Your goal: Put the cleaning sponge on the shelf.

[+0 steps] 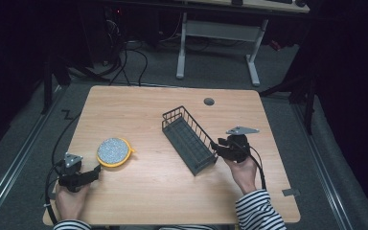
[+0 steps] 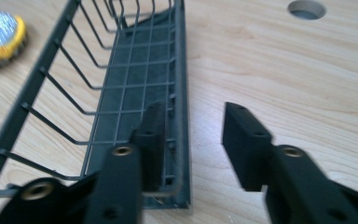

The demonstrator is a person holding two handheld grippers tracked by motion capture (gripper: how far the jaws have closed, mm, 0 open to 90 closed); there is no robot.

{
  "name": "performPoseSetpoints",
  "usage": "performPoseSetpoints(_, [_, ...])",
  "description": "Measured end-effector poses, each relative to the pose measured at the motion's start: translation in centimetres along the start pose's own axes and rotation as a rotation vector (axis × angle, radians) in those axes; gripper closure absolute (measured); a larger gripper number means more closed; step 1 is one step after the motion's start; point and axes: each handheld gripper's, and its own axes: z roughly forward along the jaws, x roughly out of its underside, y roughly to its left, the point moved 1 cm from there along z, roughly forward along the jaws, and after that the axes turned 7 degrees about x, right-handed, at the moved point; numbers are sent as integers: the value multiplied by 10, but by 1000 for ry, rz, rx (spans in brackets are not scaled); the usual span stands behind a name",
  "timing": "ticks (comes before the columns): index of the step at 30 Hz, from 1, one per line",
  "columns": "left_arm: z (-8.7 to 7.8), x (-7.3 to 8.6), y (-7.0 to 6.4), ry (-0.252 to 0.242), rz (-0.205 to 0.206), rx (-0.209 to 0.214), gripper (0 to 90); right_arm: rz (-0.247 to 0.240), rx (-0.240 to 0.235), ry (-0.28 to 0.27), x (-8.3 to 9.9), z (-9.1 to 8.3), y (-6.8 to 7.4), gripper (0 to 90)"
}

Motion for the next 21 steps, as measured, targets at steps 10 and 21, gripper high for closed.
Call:
performPoseSetpoints(10, [1,-1,-2,15,16,12,175,64,47,-79,23,-30,-30,464])
performPoseSetpoints(21, [-2,0,4,13,10,71,167,130,239,19,95,-17,-78,416])
